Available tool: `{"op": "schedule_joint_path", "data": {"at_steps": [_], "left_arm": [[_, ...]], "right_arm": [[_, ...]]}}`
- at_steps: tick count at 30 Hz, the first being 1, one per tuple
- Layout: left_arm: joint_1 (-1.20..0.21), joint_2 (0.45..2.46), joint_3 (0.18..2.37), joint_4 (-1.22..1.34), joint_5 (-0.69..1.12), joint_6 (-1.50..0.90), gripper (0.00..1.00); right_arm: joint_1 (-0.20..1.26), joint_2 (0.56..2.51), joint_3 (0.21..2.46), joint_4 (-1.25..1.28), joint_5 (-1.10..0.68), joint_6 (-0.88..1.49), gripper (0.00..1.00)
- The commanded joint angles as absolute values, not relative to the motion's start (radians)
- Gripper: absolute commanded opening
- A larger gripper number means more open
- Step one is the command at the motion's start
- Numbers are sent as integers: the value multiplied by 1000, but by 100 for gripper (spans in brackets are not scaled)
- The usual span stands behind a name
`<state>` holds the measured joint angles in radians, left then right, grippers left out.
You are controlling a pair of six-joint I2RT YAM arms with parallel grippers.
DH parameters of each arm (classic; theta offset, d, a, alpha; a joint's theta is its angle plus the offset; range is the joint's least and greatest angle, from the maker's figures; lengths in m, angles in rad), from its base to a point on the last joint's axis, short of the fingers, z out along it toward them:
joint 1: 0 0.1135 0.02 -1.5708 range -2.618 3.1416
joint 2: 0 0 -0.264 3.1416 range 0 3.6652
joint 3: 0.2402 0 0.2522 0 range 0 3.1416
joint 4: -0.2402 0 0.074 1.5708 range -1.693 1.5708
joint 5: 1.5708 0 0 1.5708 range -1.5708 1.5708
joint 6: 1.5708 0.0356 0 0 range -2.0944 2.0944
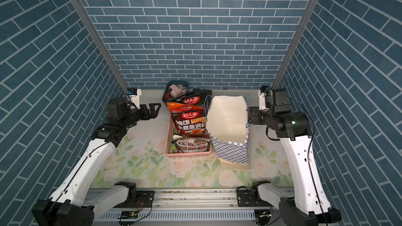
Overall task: Place the condiment packets inside the bag
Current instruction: Adjust the paper bag at the center of the board.
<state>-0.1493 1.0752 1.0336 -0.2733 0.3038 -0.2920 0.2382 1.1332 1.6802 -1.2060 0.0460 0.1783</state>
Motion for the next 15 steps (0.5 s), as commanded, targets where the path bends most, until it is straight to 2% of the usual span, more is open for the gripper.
{"op": "schedule_joint_path", "data": {"at_steps": [1, 5, 10, 15], "left_arm": [[-156, 1059, 1058, -255, 267, -305, 100], [-156, 1051, 1057, -255, 264, -312, 100], [-156, 1042, 1049, -260, 263, -315, 100], [-181, 1049, 1069, -257, 350, -285, 100]], "right_arm": [[236, 1103, 1722, -1221, 1, 110, 75], [236, 1102, 1677, -1225, 12, 109, 75], [236, 1059, 1503, -1146, 17, 150, 76], [237, 1025, 1458, -1114, 91, 214, 75]]}}
